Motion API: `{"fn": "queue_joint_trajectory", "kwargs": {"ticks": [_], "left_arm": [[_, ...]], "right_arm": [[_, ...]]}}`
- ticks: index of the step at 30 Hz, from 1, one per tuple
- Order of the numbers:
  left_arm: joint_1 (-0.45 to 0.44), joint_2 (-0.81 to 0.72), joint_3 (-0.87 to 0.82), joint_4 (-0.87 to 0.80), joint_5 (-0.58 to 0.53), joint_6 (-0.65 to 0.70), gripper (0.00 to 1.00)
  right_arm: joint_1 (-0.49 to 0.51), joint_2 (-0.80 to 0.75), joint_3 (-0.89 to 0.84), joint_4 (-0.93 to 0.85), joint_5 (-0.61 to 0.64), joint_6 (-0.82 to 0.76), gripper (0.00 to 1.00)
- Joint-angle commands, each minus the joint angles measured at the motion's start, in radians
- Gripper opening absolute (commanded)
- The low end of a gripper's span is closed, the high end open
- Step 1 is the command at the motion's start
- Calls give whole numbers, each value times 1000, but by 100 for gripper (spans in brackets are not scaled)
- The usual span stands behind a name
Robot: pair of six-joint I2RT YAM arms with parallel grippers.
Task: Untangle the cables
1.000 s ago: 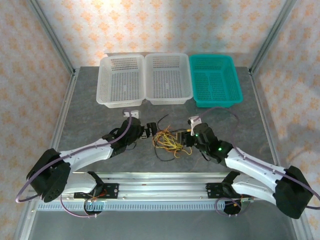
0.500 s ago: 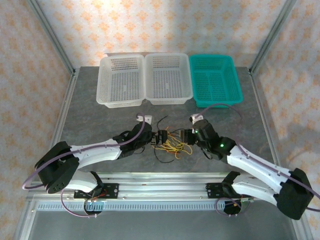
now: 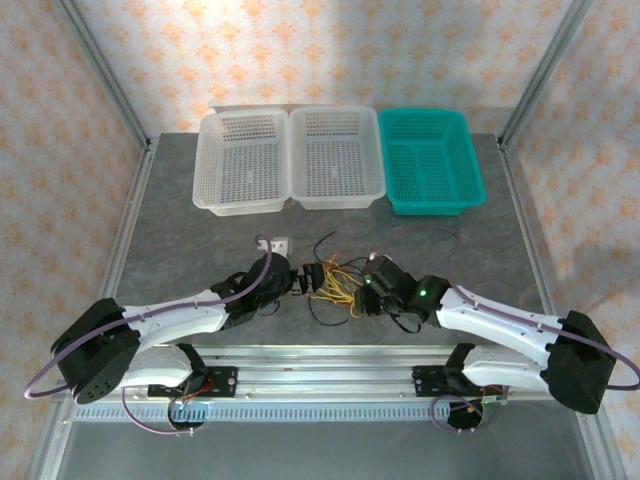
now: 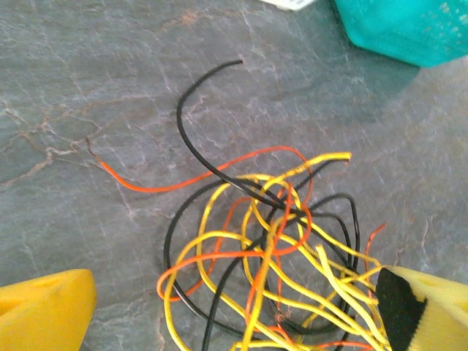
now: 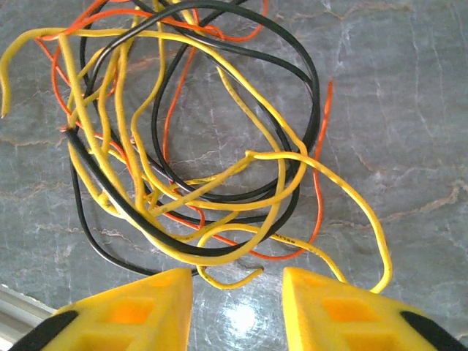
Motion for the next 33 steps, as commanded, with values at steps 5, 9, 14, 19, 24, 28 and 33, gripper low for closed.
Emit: {"fn": "queue_joint_trajectory", "kwargs": {"ticks": [5, 9, 14, 19, 24, 28, 33], "left_arm": [[28, -10, 2, 41, 26, -13, 99], [48, -41, -36, 43, 20, -33, 99], [93, -84, -88, 58, 17, -74, 98], [116, -79, -78, 45, 29, -62, 98], [123, -25, -52, 62, 70, -44, 99], [119, -3, -47, 94, 88, -39, 99], [87, 3, -52, 119, 66, -60, 99]], "right_arm": [[5, 79, -49, 112, -12, 90, 32], [5, 181, -9, 234, -12, 83, 30], [-6, 293, 67, 331, 69, 81, 28], [-39, 303, 85, 343, 115, 41, 31], [-39, 129, 28, 300, 22, -166, 43], [-50, 27, 33, 259, 32, -237, 49], [-98, 102, 102, 302, -44, -283, 49]]}}
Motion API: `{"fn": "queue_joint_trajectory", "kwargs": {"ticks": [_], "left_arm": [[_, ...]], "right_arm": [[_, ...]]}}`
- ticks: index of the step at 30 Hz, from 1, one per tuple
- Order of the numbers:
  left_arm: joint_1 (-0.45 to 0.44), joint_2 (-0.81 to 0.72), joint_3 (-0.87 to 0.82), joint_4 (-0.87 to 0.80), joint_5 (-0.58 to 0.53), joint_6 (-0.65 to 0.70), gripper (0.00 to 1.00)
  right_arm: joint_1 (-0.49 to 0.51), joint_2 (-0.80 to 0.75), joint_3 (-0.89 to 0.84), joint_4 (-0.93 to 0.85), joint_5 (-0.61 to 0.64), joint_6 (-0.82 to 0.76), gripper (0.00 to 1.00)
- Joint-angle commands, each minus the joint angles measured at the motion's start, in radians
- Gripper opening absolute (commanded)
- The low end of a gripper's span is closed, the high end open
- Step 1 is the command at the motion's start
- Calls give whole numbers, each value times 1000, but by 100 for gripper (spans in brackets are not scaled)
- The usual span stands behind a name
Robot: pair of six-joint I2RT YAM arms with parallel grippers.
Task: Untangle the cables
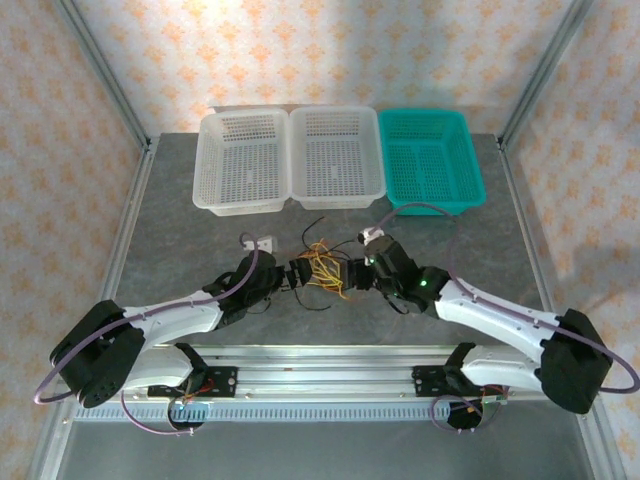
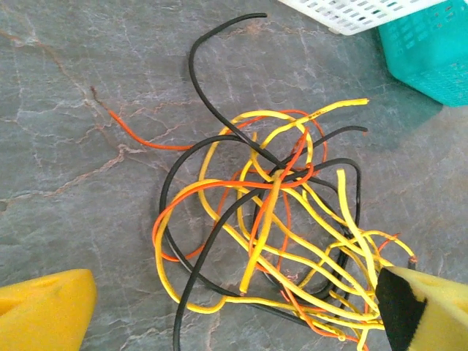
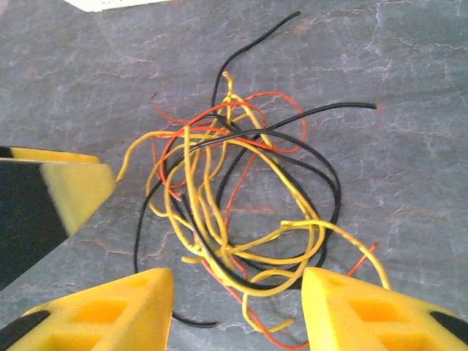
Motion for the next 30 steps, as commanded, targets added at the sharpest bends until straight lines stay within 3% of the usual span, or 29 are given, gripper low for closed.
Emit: {"fn": "queue_joint_trajectory", "kwargs": {"ticks": [1, 7, 16, 25, 30], "left_arm": [[-28, 9, 20, 55, -8, -14, 99], [-61, -6, -23, 96, -33, -68, 99], [-74, -27, -71, 132, -53, -106, 98], [-75, -41, -64, 101, -78, -95, 98], [-75, -31, -45, 84, -93, -86, 98]], "right_arm": [[-11, 88, 71, 7, -51, -89, 49], [-10, 203, 126, 49, -147, -154, 48], [-6, 317, 190, 60, -155, -187, 44], [-6, 369, 222, 43, -84, -190, 29], [-7, 343, 212, 71, -99, -178, 14]]}}
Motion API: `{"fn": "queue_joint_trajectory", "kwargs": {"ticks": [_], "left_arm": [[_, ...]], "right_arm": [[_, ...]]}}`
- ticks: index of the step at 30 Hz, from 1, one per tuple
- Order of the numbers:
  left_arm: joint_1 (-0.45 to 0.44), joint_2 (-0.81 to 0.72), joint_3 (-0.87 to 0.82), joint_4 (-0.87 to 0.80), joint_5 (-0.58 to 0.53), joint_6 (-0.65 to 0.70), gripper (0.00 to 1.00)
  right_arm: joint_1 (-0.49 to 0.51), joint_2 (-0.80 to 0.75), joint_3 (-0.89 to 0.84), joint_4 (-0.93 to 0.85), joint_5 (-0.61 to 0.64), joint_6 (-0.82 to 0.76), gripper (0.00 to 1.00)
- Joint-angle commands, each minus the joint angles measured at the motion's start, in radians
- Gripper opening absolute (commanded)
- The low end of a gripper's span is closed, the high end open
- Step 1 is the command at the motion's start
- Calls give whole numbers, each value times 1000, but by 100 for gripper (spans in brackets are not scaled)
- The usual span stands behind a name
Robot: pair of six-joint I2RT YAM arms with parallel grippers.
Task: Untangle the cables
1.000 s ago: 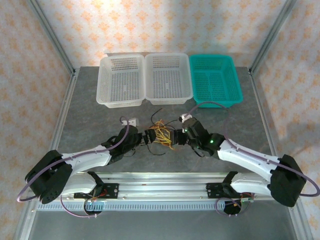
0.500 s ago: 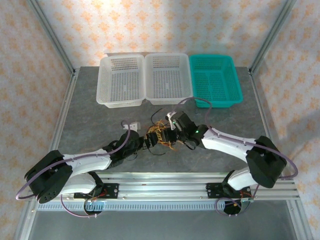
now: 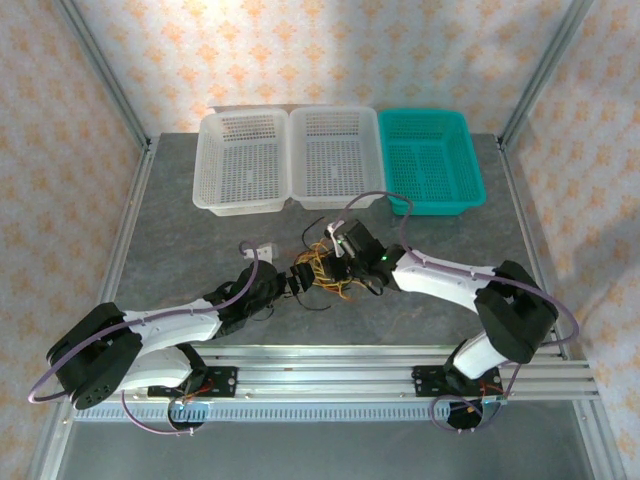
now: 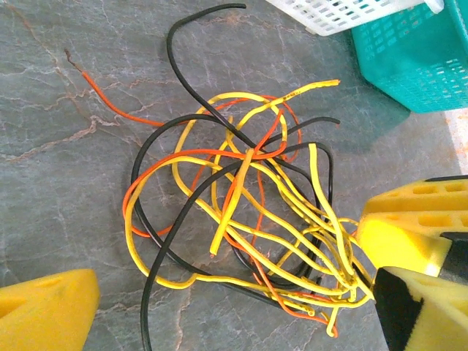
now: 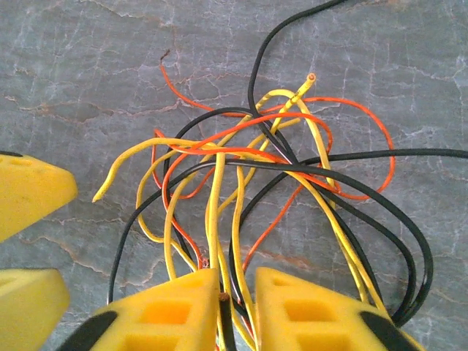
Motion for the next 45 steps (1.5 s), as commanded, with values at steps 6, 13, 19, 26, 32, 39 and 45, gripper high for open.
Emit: {"fn": "queue_joint_trajectory", "kwargs": {"ticks": [6, 13, 19, 26, 32, 39, 45], "left_arm": [[-6, 40, 90, -44, -86, 9, 99], [-10, 168, 213, -53, -105, 16, 99], [-17, 252, 302, -88, -137, 64, 99], [-57, 378, 380, -168, -174, 88, 99], [-79, 465, 422, -198, -221, 74, 99], [-105, 551, 481, -313, -328, 83, 99], [-107, 587, 500, -414, -414, 66, 100]], "right_arm": [[-7, -130, -40, 80, 6, 54, 3], [-69, -238, -135, 201, -112, 152, 0], [-92, -290, -187, 275, -121, 204, 0], [-101, -331, -210, 318, -80, 225, 0], [-103, -383, -219, 326, -43, 224, 0], [-105, -481, -212, 273, 80, 194, 0], [-108, -566, -190, 216, 192, 162, 0]]}}
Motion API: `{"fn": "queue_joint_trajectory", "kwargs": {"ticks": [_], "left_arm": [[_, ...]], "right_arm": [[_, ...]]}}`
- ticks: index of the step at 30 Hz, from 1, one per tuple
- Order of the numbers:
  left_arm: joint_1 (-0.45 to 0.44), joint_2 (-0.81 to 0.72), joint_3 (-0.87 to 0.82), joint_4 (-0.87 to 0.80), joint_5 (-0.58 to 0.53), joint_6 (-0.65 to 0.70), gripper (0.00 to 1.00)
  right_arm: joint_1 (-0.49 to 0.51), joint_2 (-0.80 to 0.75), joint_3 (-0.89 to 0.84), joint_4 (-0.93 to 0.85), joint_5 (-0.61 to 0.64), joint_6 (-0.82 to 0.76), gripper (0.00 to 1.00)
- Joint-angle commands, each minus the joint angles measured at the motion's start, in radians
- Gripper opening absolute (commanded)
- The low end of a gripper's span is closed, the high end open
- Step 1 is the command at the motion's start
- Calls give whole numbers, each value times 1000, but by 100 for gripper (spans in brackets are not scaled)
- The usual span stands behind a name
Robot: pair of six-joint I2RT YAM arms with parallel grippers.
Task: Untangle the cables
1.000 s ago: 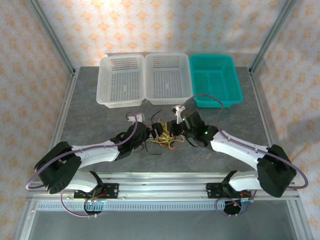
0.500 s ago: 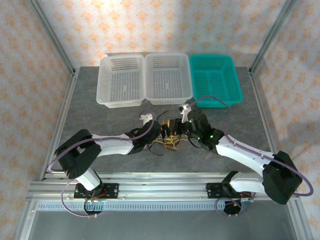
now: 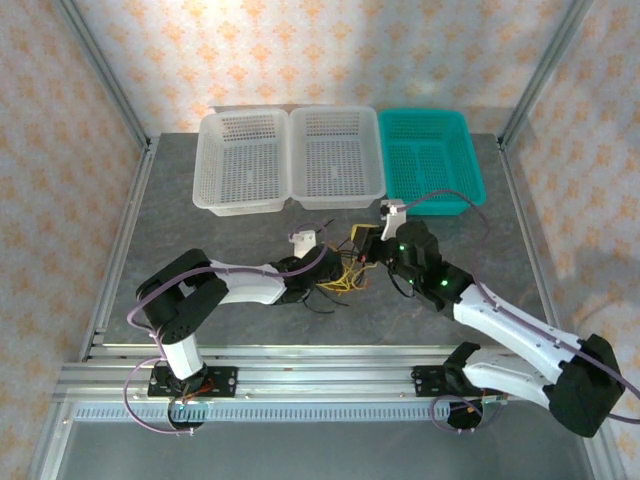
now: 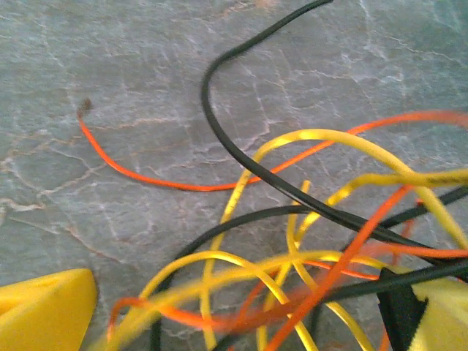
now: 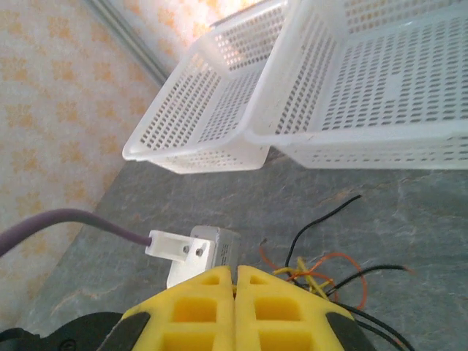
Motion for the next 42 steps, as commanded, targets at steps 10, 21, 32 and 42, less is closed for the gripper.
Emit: {"fn": "queue_joint_trajectory", "kwargs": {"ticks": [10, 21, 32, 42], "left_arm": [[5, 74, 45, -265, -195, -18, 100], [85, 58, 4, -284, -202, -5, 100], [146, 55, -40, -274, -203, 12, 100], [172, 55, -69, -279, -211, 8, 100]], "right_arm": [[-16, -118, 103, -174, 388, -62, 0], [-133, -173, 133, -295, 514, -7, 0], [-238, -220, 166, -378, 571, -49, 0], [-293, -185, 237, -455, 740, -108, 0]]}}
